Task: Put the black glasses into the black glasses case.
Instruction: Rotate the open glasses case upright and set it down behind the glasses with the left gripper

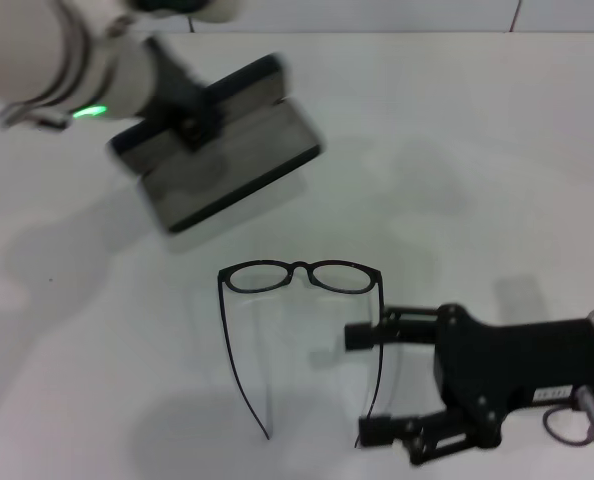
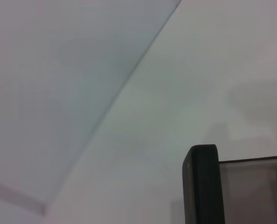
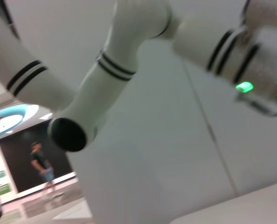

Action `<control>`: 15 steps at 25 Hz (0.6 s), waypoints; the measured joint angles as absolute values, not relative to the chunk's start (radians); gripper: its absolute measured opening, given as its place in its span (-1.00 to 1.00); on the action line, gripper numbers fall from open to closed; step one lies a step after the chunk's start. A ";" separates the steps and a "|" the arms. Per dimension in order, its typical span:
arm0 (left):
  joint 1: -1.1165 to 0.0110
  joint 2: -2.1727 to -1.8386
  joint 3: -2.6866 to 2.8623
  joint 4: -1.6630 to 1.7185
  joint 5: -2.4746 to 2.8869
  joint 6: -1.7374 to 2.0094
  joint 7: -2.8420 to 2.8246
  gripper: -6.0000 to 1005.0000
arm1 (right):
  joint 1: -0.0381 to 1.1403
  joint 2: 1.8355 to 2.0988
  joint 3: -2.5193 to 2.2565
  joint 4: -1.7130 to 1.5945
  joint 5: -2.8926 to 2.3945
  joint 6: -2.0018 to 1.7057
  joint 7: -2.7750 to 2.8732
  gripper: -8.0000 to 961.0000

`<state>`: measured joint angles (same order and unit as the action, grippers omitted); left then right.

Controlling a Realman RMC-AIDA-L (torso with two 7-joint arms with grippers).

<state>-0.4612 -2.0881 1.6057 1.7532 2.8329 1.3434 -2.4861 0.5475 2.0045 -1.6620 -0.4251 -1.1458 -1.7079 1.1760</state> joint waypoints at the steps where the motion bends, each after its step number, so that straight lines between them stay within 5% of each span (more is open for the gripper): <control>1: -0.470 -2.089 1.632 1.743 2.834 1.303 -2.465 -0.56 | 0.550 2.010 -1.662 -0.425 -1.158 -1.709 1.180 0.79; 15: -0.531 -2.093 1.893 1.433 2.832 0.906 -2.157 -0.54 | 0.508 2.018 -1.653 -0.425 -1.161 -1.711 1.186 0.78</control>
<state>-0.5313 -2.0929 1.8935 1.4328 2.8324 0.9056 -2.1565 0.5080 2.0178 -1.6535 -0.4250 -1.1612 -1.7108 1.1856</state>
